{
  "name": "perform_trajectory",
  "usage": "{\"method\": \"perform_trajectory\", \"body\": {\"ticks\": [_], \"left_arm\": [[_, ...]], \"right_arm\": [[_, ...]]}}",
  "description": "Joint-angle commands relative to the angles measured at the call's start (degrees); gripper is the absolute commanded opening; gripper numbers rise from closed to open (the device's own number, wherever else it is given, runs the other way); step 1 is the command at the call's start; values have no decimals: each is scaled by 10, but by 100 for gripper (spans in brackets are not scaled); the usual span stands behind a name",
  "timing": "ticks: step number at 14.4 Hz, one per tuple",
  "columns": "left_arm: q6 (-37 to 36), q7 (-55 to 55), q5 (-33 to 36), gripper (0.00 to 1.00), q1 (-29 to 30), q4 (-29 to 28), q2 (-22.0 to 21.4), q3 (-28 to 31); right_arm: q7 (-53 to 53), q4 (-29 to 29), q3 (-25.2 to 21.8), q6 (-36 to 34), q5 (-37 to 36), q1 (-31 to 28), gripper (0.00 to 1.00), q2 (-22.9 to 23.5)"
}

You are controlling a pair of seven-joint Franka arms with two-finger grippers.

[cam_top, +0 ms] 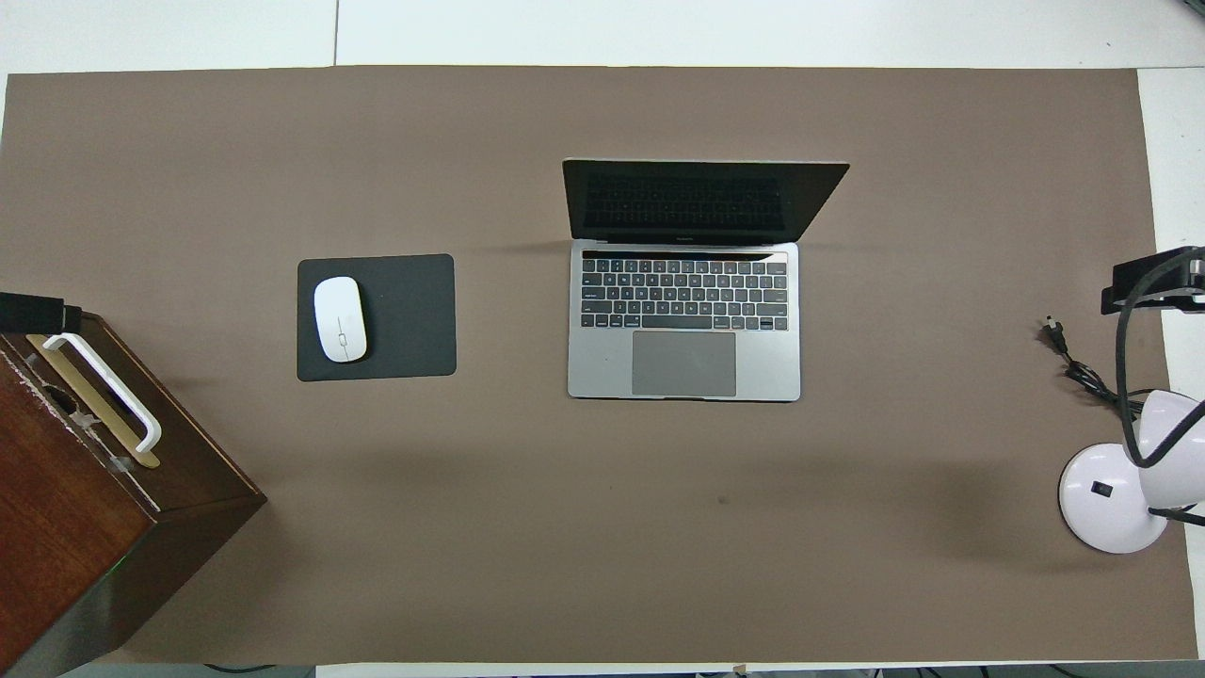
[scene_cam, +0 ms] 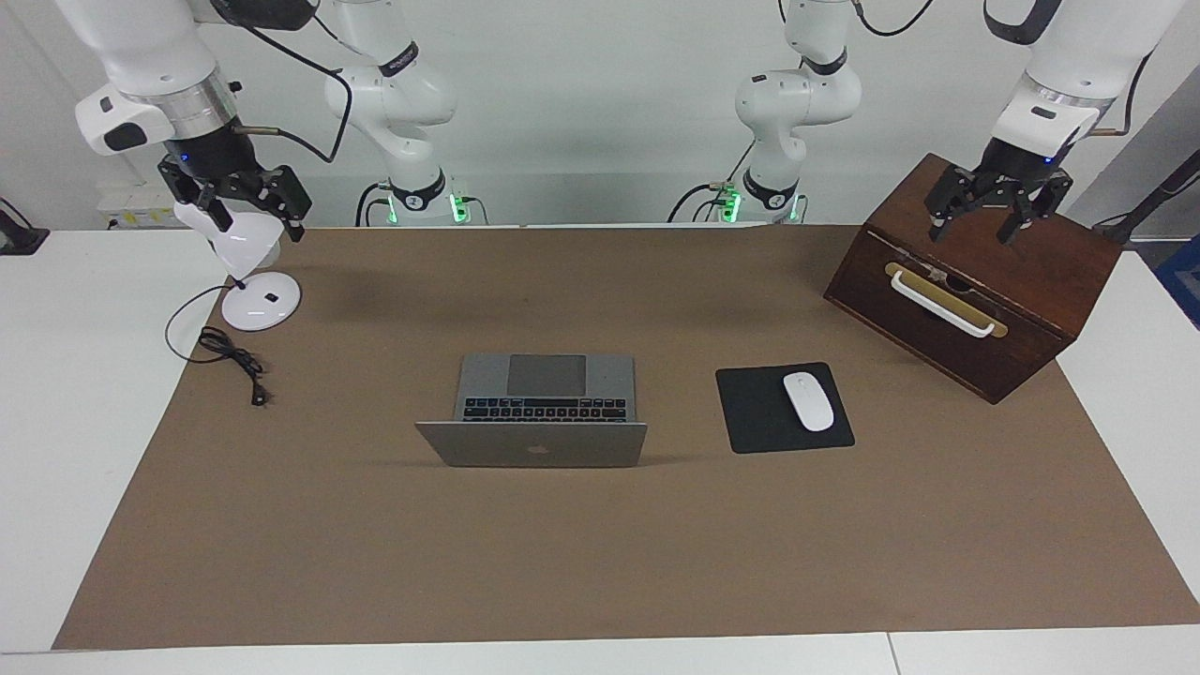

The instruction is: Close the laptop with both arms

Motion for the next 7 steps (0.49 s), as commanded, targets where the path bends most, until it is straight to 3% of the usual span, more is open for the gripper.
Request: {"method": "perform_trajectory", "body": {"ticks": [1,7], "left_arm": [[3,-4,14,100,3,-16,-16,-4],[5,-5,14,100,-5,-15,-15,-5]], "right_arm": [[-14,9,7,-12,-11,-12,100,5],[-15,10,-5,-10,-1,-13,100,5]]}}
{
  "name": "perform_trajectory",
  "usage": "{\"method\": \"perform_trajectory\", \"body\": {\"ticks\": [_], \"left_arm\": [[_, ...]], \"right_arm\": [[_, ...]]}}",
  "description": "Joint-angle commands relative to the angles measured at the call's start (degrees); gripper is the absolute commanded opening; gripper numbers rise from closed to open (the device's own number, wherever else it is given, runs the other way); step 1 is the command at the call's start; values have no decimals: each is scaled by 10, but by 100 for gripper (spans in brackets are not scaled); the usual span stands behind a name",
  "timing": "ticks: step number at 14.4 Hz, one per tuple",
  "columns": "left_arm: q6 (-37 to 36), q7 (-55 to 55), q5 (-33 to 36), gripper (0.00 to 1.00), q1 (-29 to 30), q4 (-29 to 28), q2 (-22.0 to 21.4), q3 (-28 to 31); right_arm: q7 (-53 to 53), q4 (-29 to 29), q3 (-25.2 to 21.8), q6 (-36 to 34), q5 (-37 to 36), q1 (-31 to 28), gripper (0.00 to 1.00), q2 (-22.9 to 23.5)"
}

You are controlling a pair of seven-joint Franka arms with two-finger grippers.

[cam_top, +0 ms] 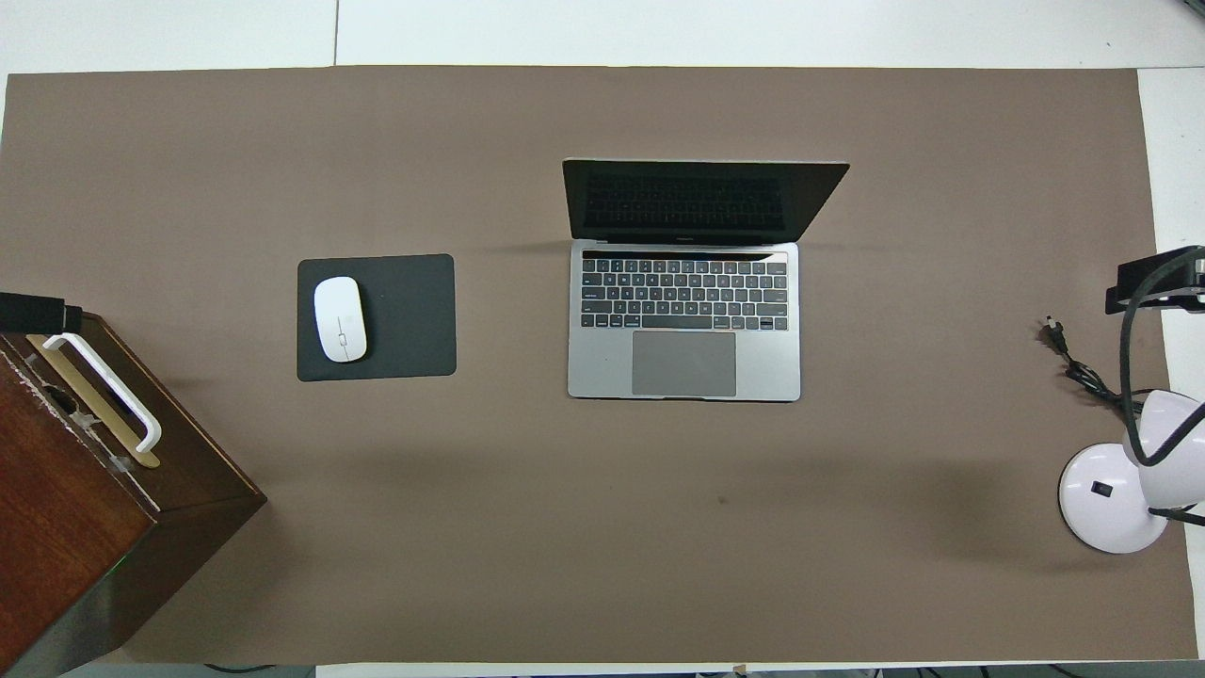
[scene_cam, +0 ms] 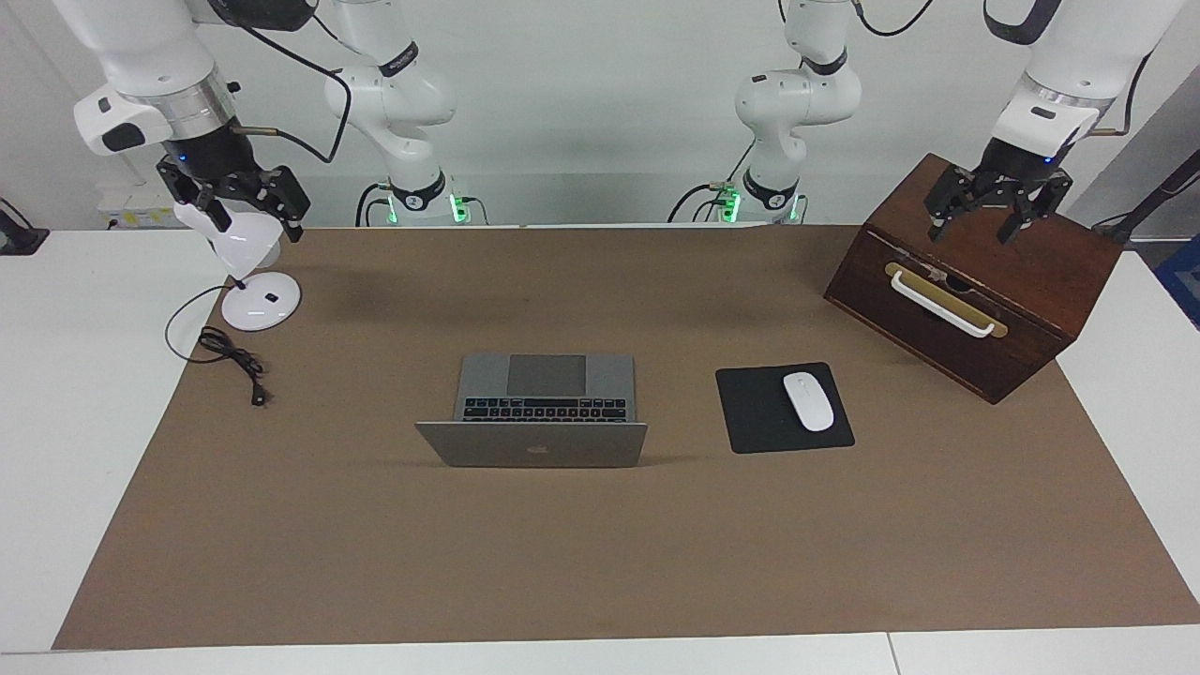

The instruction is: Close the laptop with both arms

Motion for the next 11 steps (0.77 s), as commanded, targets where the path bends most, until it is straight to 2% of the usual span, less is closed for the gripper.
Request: {"method": "perform_trajectory", "body": {"ticks": [1,4,10,11], "left_arm": [[7,-3,14,100,-5,-14,-14,-6],[7,-8,14,100,-6,-14,-14,-8],[1,-18,14,100,-5,-13,-14,-8],[-3,-25,14,83,-5,-11,-14,-7]], "right_arm": [[-15,13,2,-9,-2,-13,100,5],[-19,20,5,-6,-4,-8,100,-17],[-36,16,-2,21,-1,-5,100,-13],[-36,20,-7,22,0,-2,100,-4]]}}
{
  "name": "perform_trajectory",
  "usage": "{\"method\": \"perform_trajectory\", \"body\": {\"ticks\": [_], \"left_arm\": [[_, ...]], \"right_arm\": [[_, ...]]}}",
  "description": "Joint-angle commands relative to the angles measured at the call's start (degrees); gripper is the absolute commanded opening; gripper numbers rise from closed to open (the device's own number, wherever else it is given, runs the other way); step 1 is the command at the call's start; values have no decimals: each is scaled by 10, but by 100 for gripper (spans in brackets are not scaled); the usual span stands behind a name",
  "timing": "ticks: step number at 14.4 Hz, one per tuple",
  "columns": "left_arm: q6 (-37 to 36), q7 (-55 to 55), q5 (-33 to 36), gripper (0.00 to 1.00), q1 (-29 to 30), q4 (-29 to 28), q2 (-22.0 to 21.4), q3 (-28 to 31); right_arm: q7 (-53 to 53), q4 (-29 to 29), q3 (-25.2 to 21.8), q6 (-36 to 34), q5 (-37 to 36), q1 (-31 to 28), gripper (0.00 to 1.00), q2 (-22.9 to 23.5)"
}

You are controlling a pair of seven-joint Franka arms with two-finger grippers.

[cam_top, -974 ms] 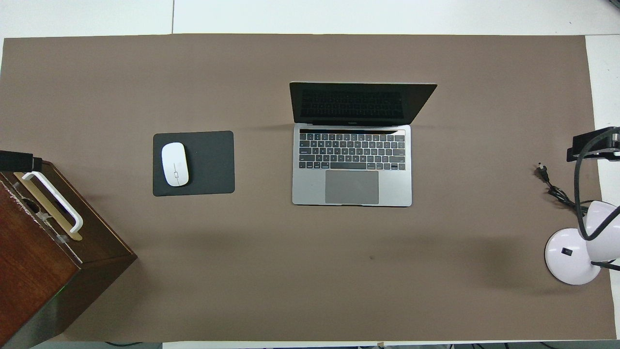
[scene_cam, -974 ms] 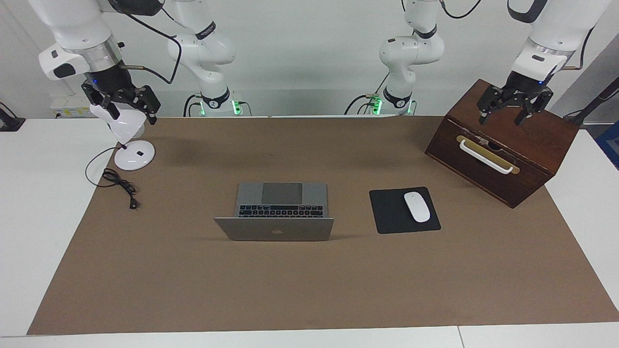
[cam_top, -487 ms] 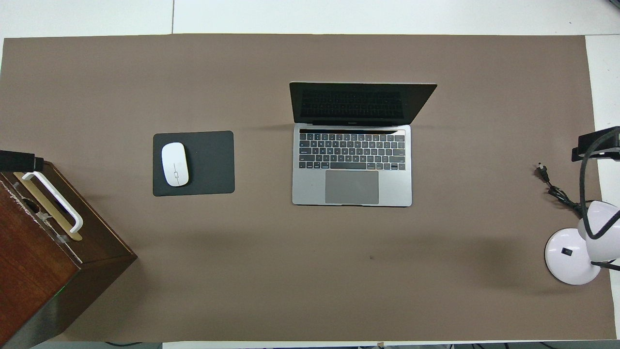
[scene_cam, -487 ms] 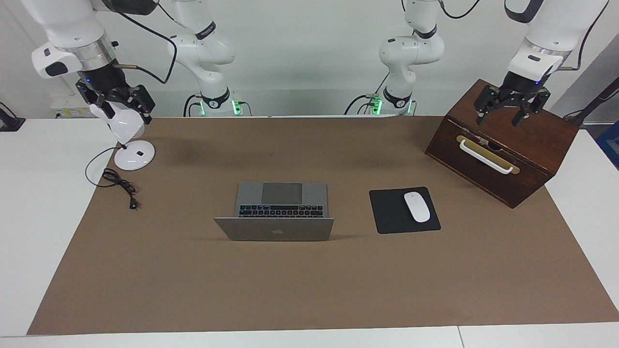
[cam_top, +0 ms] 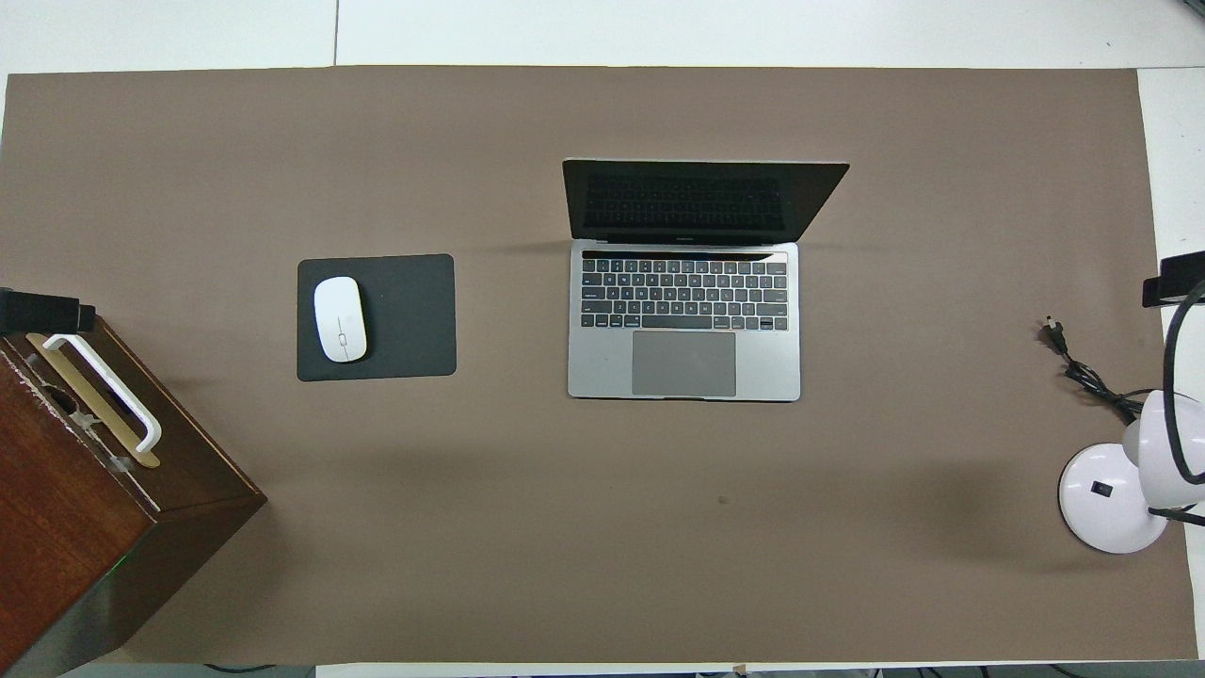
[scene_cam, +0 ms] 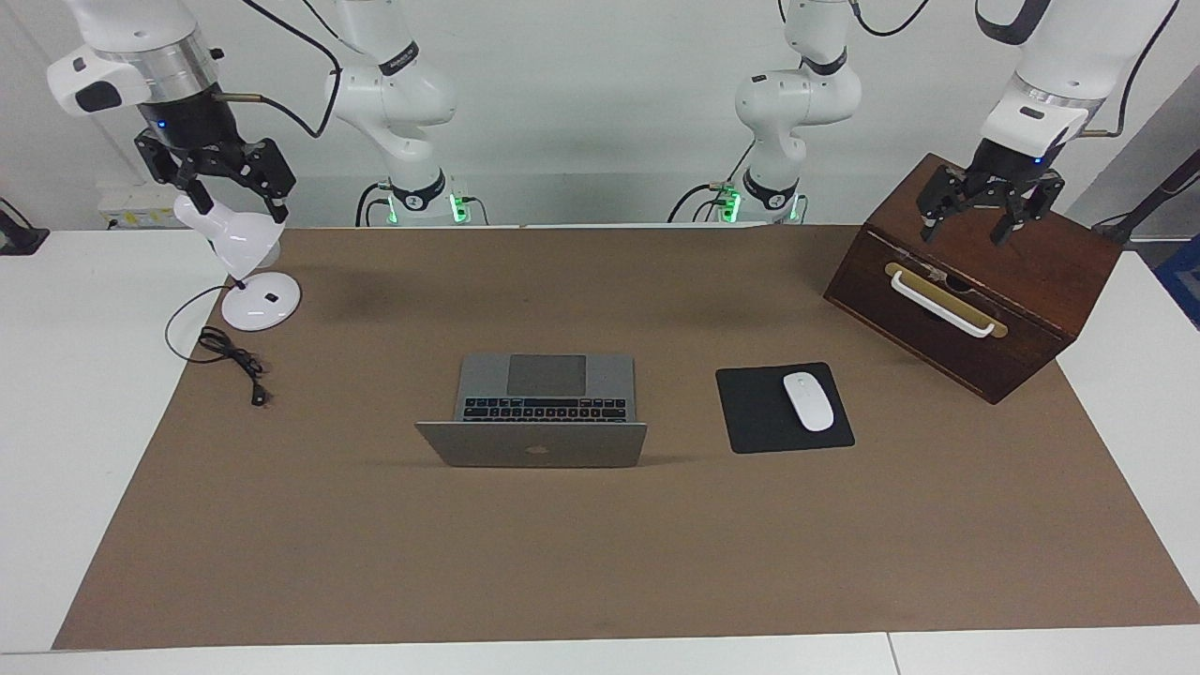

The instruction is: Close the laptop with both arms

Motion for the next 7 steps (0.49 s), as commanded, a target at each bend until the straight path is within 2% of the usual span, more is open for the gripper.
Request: {"method": "perform_trajectory", "body": {"ticks": [1,2,3,7], "left_arm": [[-14,-20,14,43,-2,-10,-14,2],[-18,-21,14,17,1,-10,-14,2],[-14,-23,14,0,2,-10,-14,2],[0,-20,13,0,2,-4,-11,2]], "right_arm": [[-13,3,-21,16,3,7,100,21],[-14,15,-35,23,4,18,100,29],[-14,33,-39,28,3,19,100,43],[-24,132,-48,28,0,19,95,132]]}}
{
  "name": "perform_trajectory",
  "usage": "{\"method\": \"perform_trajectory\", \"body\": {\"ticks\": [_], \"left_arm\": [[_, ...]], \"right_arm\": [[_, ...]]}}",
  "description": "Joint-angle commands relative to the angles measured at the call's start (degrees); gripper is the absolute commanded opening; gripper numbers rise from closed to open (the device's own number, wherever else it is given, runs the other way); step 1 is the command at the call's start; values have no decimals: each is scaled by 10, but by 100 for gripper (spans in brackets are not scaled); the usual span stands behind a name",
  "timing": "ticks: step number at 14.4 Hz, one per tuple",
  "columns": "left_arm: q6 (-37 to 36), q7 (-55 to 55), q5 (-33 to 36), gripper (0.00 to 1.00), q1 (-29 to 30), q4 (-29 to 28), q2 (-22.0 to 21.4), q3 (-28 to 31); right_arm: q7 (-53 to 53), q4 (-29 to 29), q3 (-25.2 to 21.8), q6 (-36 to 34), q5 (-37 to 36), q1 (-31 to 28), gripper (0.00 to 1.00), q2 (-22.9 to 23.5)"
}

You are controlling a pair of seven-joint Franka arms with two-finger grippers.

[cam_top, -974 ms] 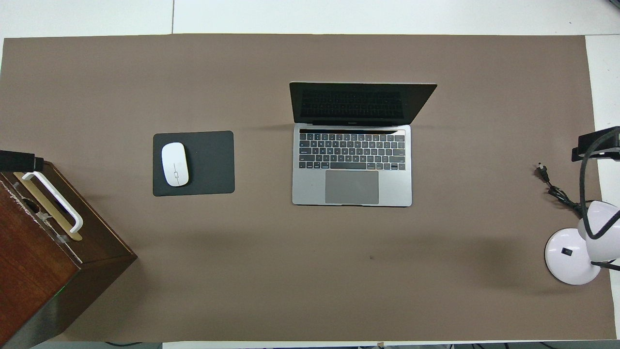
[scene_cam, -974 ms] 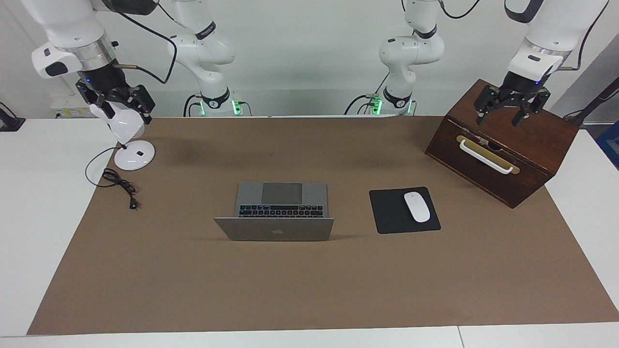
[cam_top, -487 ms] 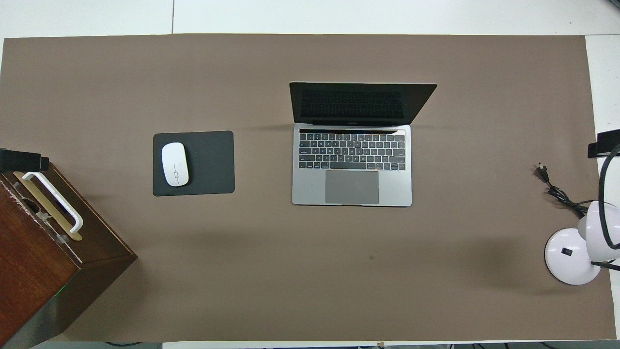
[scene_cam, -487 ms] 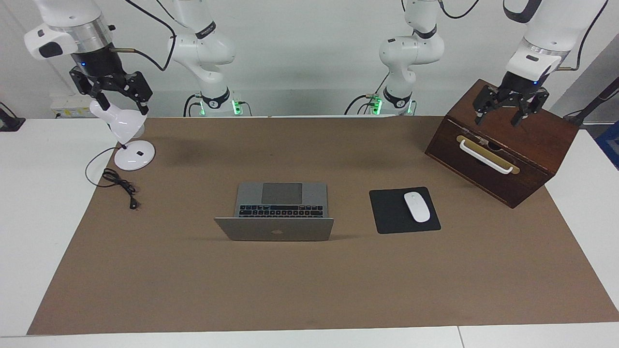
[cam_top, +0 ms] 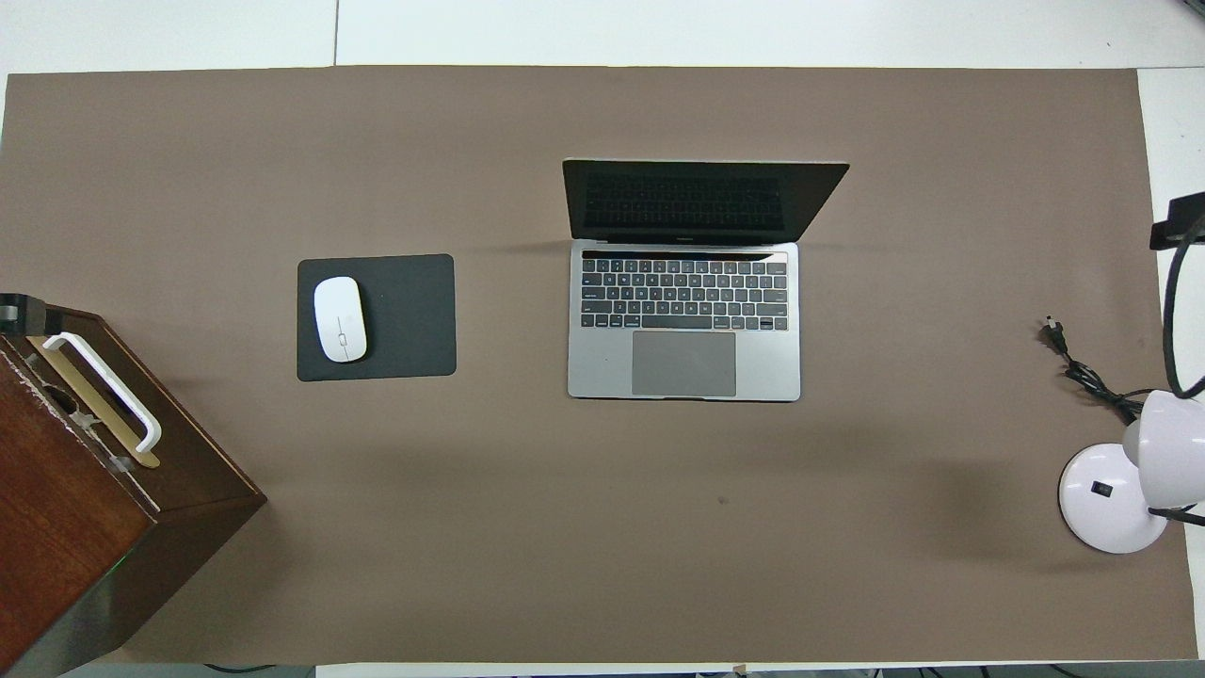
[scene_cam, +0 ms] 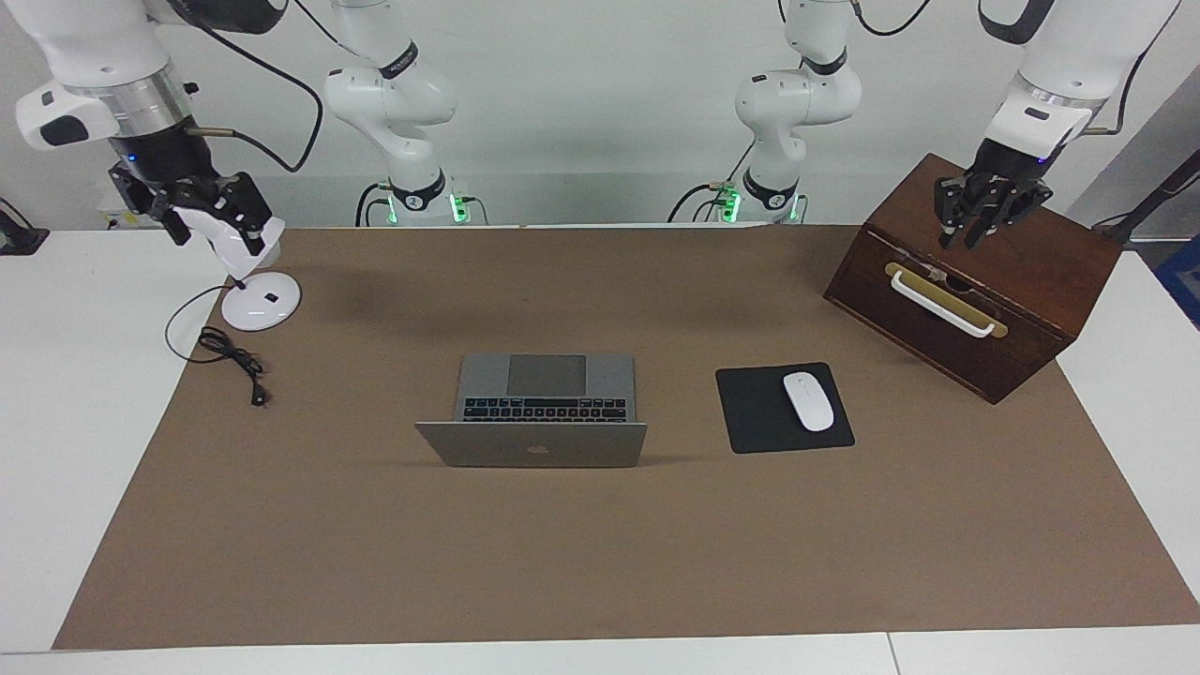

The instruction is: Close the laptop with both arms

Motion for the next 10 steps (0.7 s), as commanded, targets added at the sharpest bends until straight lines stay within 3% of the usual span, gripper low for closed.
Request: {"method": "perform_trajectory", "body": {"ticks": [1,6,10], "left_arm": [[17,-2,13,0,-2,-6,-10,-2],[84,-3,-26,0,-7,-25,-11,-4],[172,-3,-56,0,-60,-96,-38,-4]], "right_arm": [[-26,87,-10,-7,-2,5,92,75],[-32,168,-16,52,-2,30,74,150],[-31,222,-52,134,17,82,4,212]]}}
